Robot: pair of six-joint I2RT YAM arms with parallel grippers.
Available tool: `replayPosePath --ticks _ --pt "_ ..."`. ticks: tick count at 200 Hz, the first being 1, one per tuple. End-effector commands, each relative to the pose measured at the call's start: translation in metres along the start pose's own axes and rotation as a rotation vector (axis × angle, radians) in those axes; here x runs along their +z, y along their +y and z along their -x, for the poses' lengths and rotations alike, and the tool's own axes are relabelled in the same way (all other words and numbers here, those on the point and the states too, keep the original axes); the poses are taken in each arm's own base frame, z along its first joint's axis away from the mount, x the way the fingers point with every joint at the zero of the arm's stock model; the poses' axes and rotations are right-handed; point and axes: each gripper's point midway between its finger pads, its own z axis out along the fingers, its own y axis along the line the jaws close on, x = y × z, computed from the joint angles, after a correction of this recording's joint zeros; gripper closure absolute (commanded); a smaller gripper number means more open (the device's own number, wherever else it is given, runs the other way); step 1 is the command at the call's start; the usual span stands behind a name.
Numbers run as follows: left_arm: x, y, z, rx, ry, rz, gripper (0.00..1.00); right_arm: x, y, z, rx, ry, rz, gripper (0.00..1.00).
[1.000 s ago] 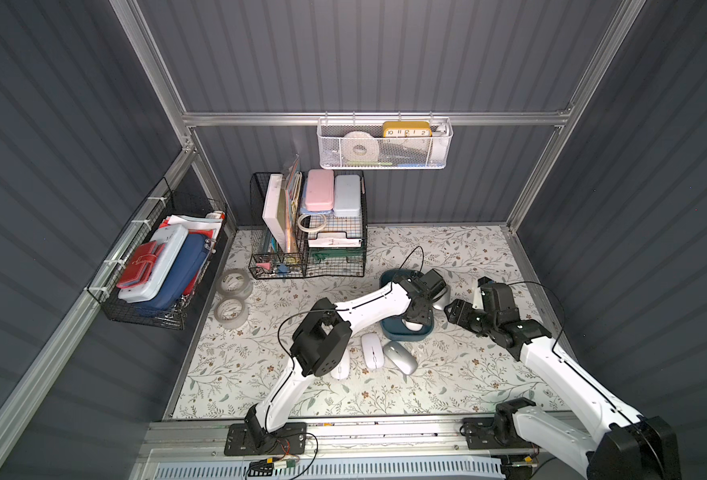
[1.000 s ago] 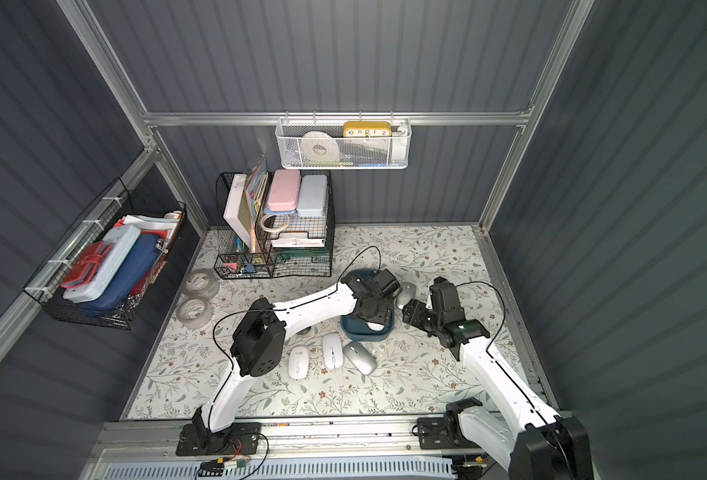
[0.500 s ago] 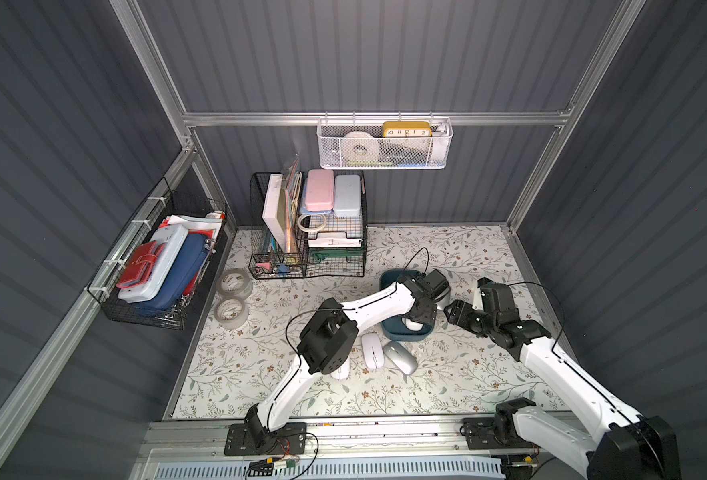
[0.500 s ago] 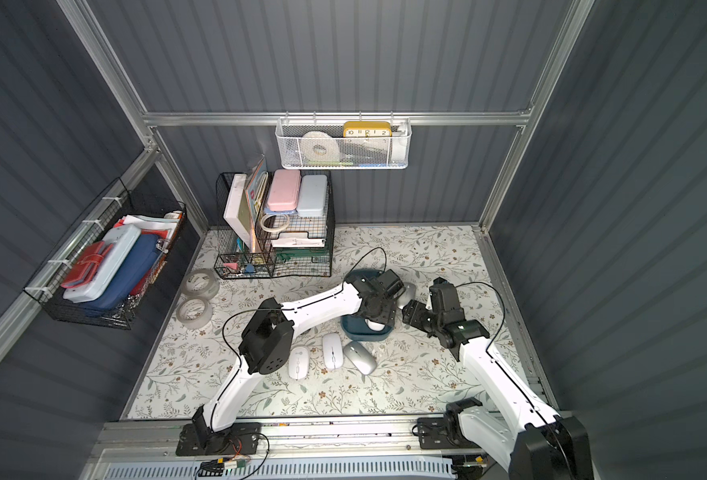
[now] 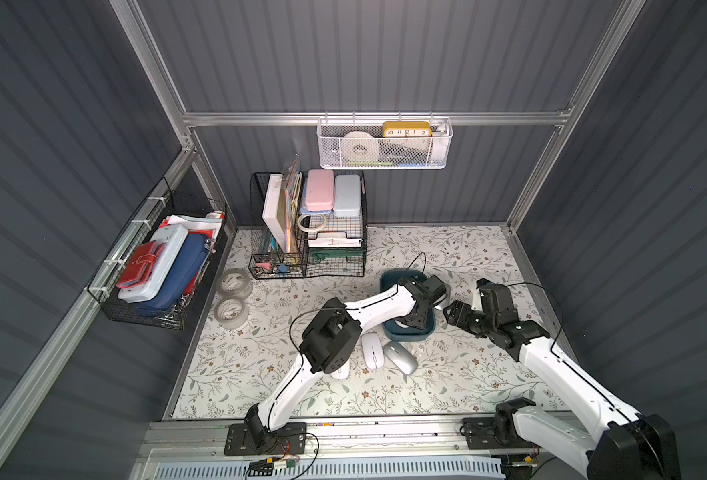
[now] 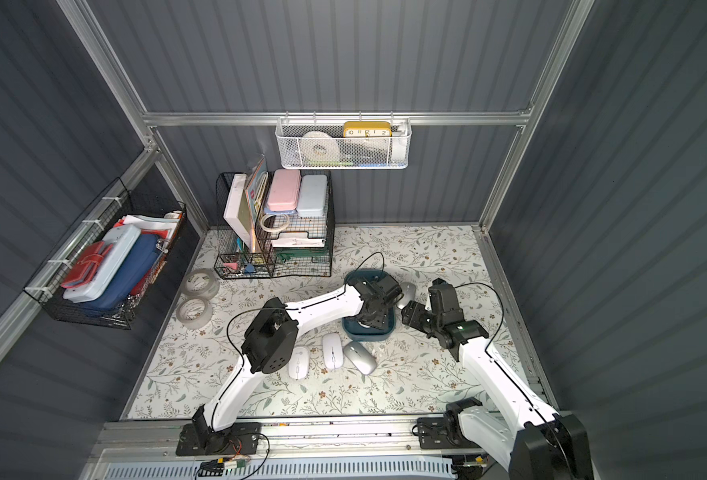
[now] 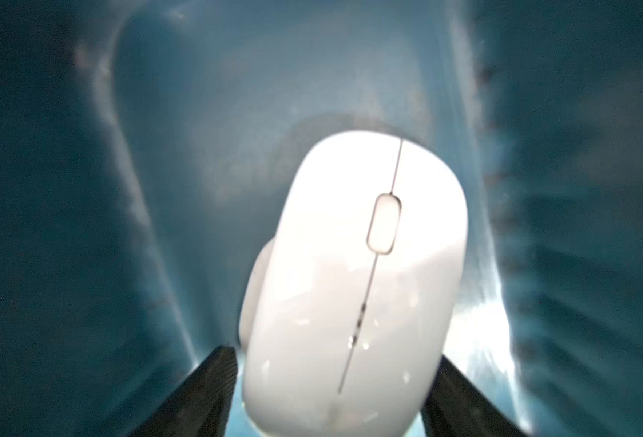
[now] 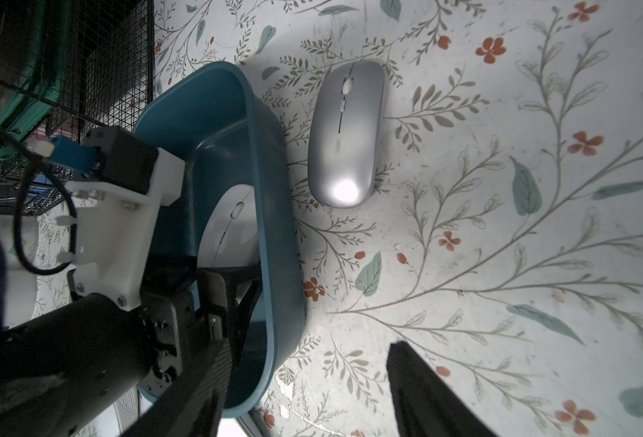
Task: Take out the mouse from the storage box
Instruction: Pick up the mouse from the storage box.
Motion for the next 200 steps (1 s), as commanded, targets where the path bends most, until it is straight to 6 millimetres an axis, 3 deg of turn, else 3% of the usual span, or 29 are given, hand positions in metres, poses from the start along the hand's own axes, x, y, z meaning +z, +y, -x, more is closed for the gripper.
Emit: replayPosePath --ticks 1,30,54,85,151,176,200 --pt "-0.011 0.004 0.007 0.011 -0.019 -0.004 0.25 0.003 0.003 -0.002 0.004 0.003 0.017 0.29" --pt "-0.005 0.003 0.014 0.019 -0.022 0.005 0.26 0.003 0.004 -0.003 0.002 0.003 0.020 0.29" --pt "-0.001 0.003 0.021 0.017 -0.028 -0.001 0.17 0.003 0.003 -0.003 0.000 0.006 0.017 0.29" --pt "0.006 0.005 0.032 0.017 -0.031 -0.031 0.16 0.004 0.003 -0.003 -0.003 0.006 0.015 0.29" --pt "0.023 -0.010 0.026 0.073 0.006 -0.097 0.19 0.003 0.005 0.000 -0.007 0.003 0.012 0.29" --pt "0.023 -0.005 0.026 0.060 0.005 -0.073 0.27 0.004 0.005 0.000 -0.007 0.006 0.012 0.29" --pt "0.012 0.003 0.039 0.051 -0.054 -0.032 0.35 0.004 0.005 0.000 -0.006 0.005 0.012 0.29"
